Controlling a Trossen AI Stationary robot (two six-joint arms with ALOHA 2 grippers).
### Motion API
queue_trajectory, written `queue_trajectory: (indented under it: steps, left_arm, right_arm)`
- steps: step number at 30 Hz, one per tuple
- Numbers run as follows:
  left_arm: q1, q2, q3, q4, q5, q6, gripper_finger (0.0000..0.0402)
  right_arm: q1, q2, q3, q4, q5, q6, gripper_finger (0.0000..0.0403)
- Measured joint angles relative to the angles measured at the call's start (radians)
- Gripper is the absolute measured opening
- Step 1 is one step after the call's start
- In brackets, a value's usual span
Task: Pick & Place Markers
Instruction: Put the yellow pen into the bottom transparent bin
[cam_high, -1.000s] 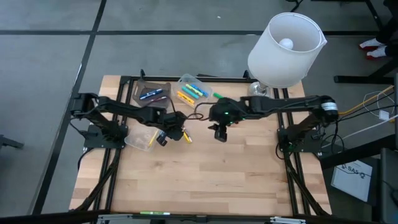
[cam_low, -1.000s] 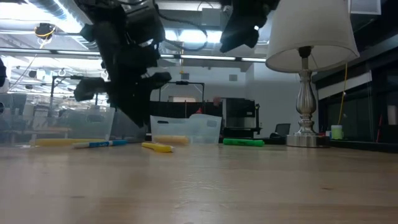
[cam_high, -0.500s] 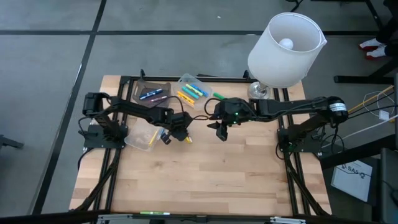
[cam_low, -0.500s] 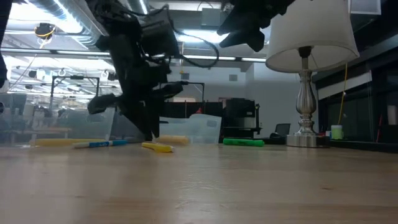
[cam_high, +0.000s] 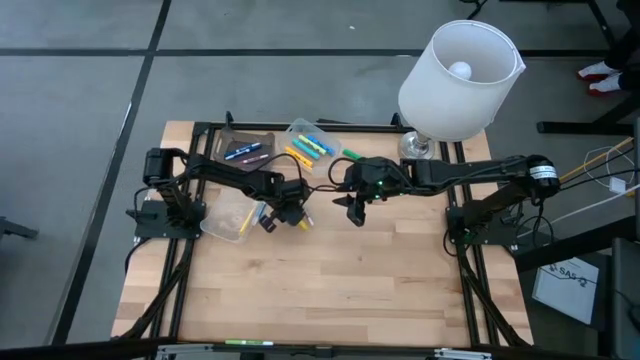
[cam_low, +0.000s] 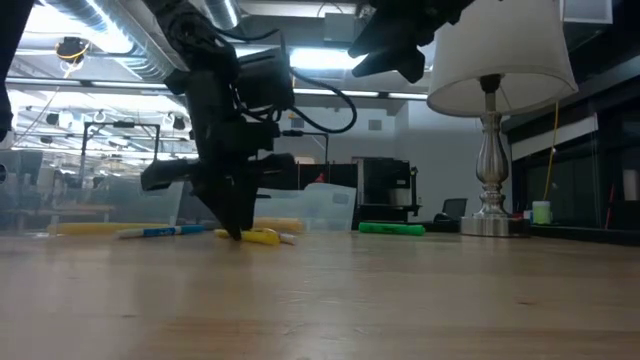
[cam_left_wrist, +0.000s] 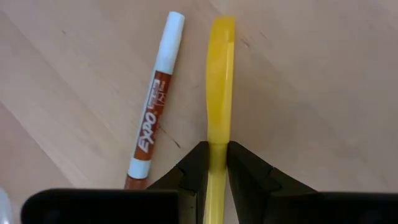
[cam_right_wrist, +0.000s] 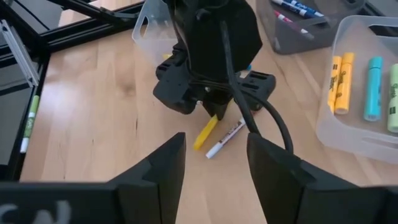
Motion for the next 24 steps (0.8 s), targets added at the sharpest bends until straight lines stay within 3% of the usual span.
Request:
queue_trajectory:
  steps: [6,12,24]
  left_arm:
    - [0.0,-0.002,-0.001,-0.012,0.035,-0.142,0.0053]
    - [-0.002,-0.003,-0.001,-0.016,0.048,-0.227,0.0019]
    - [-0.004,-0.024,-0.007,-0.061,0.102,-0.363,0.0018]
  right_arm:
    - [-0.002,0.0,0.0,0.0,0.009,-0.001,0.0171]
    - [-0.002,0.0,0.0,0.0,0.034,-0.002,0.0171]
    - [-0.002,0.001,0.0,0.0,0.069,-0.003,0.0171]
